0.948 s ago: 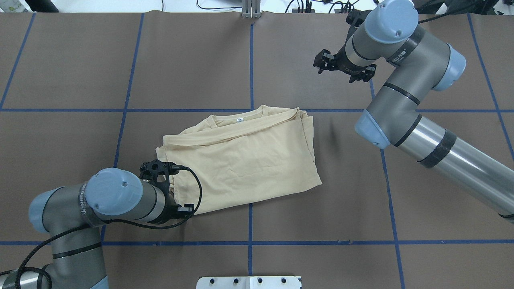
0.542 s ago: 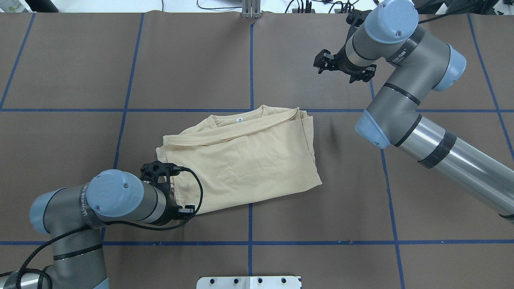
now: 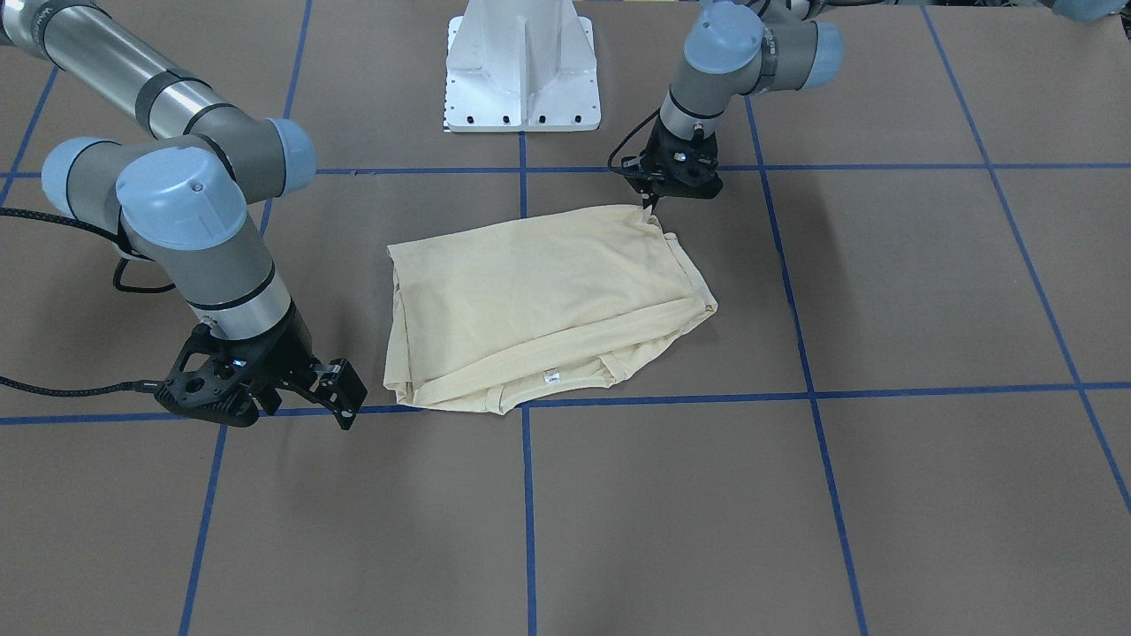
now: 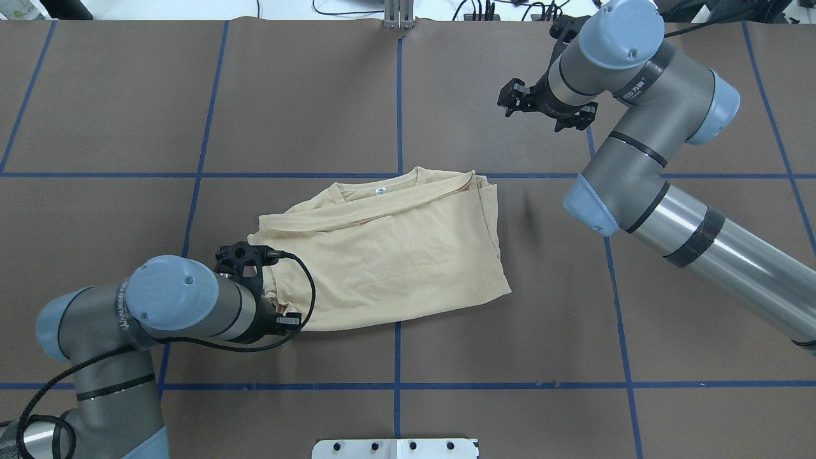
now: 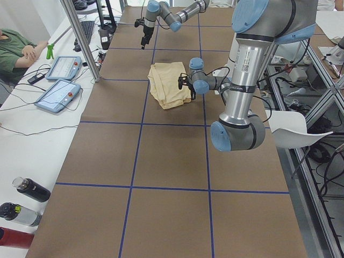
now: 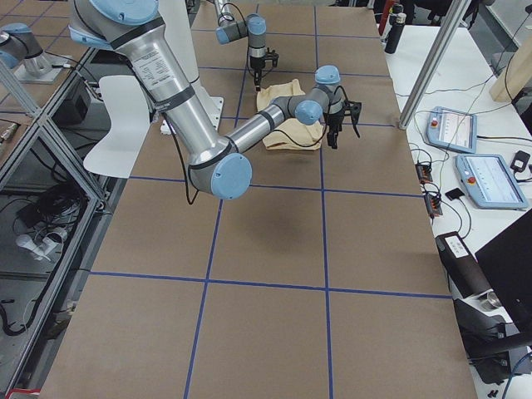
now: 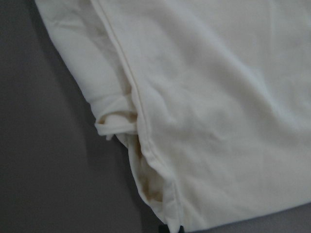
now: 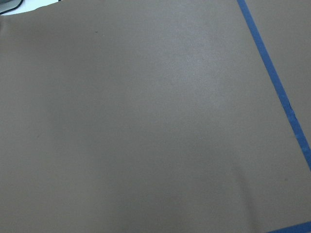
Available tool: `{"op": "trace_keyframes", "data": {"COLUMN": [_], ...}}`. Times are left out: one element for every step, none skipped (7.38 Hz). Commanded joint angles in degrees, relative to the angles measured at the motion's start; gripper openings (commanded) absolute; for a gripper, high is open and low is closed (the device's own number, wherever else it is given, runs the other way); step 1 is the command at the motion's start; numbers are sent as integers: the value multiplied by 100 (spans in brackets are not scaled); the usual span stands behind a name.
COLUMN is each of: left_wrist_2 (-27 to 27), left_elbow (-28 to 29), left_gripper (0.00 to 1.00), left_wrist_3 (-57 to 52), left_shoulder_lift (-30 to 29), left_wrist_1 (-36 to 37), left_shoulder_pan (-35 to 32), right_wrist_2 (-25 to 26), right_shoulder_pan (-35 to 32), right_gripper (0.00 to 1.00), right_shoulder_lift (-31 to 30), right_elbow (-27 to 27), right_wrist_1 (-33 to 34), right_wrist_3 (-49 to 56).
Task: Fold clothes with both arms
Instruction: 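Grip the shirt's near edge with the left gripper and swing it around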
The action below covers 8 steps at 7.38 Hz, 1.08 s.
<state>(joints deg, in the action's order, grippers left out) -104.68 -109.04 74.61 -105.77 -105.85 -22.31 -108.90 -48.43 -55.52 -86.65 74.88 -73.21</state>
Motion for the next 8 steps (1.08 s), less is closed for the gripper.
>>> {"op": "trace_keyframes", "data": {"left_wrist_2": [165, 245, 255, 255, 272, 551, 588, 589], "left_elbow": [207, 461, 654, 1074, 1853, 2704, 3705, 4707], "left_gripper": [0, 0, 0, 0, 0, 0, 0, 0], "left_wrist_3": [-882, -1322, -1692, -2044, -2273, -2406, -2468, -2478], "left_shoulder_lift": [118, 101, 40, -379, -983, -1685, -2484, -3110], "left_wrist_1": [125, 126, 126, 135, 126, 48, -101, -633], "left_shoulder_pan": [-718, -1044, -1308, -1711, -2002, -2188, -2303, -2365], "right_wrist_2": [0, 9, 9, 9, 9, 9, 9, 9], "right_shoulder_pan": [9, 17, 17, 17, 17, 17, 17, 17], "right_gripper": [100, 100, 100, 100, 100, 100, 100, 100], "right_shoulder_lift": [6, 6, 15, 15, 23, 23, 32, 32], "right_elbow": [8, 8, 8, 8, 8, 8, 8, 8], "right_wrist_1": [0, 0, 0, 0, 0, 0, 0, 0], "right_wrist_3": [0, -26, -35, -35, -35, -35, -35, -35]}}
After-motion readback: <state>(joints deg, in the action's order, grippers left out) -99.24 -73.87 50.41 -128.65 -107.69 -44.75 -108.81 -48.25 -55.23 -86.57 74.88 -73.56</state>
